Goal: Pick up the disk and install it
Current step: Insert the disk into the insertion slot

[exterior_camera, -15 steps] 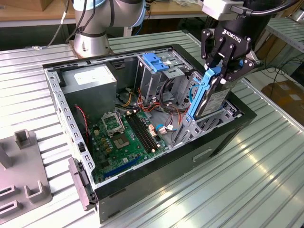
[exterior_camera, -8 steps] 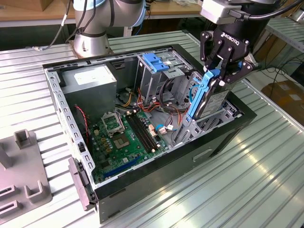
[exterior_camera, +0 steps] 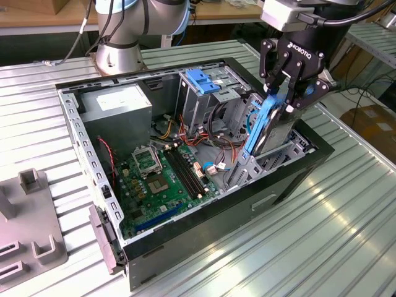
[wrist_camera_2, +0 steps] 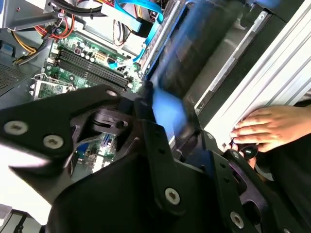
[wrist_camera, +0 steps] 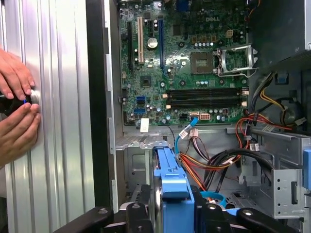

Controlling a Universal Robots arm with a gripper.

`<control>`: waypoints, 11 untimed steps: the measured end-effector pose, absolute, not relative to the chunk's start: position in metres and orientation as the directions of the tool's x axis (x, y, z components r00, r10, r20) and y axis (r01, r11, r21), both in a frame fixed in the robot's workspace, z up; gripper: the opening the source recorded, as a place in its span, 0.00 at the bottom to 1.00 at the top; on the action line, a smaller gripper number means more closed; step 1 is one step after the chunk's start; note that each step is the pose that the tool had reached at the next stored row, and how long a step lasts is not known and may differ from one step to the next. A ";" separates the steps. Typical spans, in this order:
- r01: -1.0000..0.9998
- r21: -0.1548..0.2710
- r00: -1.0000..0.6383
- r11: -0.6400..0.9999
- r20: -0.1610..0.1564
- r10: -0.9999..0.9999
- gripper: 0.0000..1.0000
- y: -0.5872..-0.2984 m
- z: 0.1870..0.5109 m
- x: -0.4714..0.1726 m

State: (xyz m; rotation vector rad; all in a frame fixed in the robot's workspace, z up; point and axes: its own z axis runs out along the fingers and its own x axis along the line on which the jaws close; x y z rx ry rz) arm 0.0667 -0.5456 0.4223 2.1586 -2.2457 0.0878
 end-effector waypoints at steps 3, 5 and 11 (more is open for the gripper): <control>-0.999 -0.023 -0.040 0.039 0.057 -0.998 0.44 -0.546 0.422 0.067; -0.999 -0.023 -0.040 0.039 0.057 -0.998 0.44 -0.546 0.422 0.067; -0.999 -0.023 -0.040 0.039 0.057 -0.998 0.24 -0.546 0.410 0.068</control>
